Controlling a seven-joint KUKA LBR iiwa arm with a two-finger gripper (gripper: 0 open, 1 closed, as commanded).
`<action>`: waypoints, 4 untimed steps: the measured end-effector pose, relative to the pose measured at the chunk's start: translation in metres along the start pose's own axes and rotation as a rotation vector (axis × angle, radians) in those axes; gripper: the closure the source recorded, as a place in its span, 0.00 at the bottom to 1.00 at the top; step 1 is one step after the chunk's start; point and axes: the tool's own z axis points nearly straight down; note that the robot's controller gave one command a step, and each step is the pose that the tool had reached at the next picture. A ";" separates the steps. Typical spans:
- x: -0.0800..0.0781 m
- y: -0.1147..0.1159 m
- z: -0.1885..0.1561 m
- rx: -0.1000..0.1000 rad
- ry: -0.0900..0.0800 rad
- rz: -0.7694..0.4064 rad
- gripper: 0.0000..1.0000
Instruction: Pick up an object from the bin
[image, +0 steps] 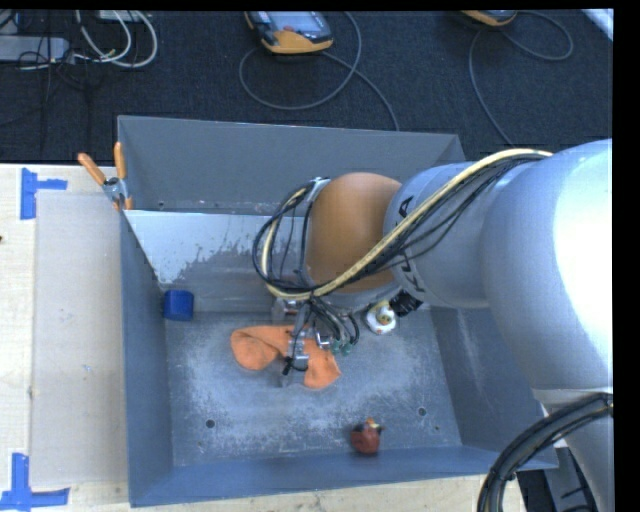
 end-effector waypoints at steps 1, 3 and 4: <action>0.004 -0.002 0.002 0.000 0.003 0.194 0.00; 0.010 -0.006 0.006 0.001 0.003 0.462 0.00; 0.021 0.010 0.007 0.001 0.003 0.245 0.00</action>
Offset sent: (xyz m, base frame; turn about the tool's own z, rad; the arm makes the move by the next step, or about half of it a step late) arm -0.0148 -0.0062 -0.0074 0.4831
